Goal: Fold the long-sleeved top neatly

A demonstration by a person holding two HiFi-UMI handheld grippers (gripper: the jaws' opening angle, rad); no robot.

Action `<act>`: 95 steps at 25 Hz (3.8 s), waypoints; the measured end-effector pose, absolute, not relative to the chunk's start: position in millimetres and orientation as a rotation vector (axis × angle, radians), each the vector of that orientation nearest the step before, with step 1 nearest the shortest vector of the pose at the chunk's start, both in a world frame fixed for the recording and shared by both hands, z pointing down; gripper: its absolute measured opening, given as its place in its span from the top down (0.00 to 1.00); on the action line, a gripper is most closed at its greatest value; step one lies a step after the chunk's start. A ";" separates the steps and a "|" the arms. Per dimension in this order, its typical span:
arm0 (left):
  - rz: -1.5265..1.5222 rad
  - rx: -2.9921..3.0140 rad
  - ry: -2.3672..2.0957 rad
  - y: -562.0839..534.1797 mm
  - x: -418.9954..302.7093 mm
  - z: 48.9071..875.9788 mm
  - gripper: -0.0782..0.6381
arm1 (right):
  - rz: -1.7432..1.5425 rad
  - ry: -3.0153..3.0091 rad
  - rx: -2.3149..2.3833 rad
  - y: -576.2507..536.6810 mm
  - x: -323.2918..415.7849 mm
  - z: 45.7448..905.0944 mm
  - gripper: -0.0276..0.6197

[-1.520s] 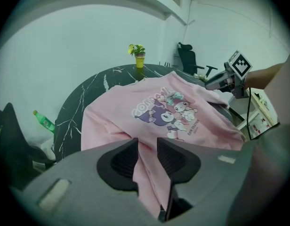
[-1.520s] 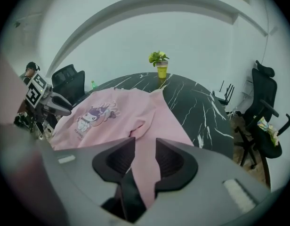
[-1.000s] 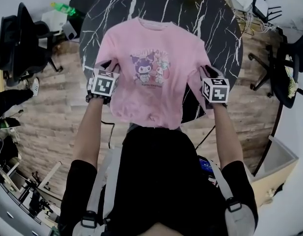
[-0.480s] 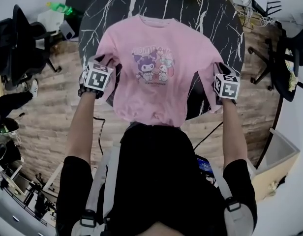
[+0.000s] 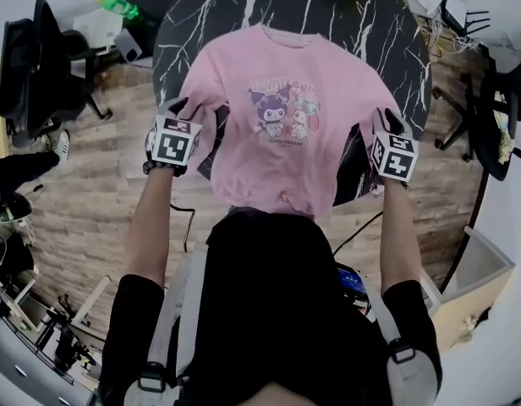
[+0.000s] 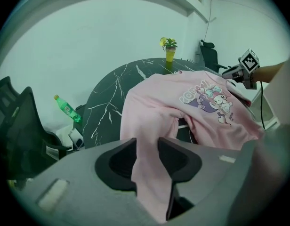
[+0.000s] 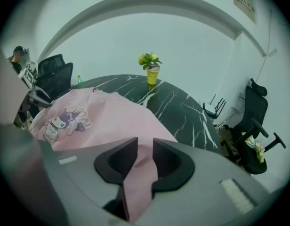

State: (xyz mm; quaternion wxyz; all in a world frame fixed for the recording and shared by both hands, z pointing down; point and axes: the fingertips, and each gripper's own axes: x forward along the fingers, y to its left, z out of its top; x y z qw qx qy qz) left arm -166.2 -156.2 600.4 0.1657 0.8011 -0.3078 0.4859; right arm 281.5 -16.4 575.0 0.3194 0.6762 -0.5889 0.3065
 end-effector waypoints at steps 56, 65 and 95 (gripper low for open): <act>1.302 2.472 -0.369 49.3 -178.3 611.8 0.70 | 1.176 -1.512 1.923 179.1 105.6 604.9 0.82; 1.407 2.499 -0.377 57.2 -183.8 623.8 0.71 | 1.018 -1.458 1.820 205.6 124.4 615.0 0.88; 1.244 2.481 -0.725 -134.1 -109.3 565.7 0.70 | 0.743 -1.708 1.741 -20.8 202.1 557.2 0.86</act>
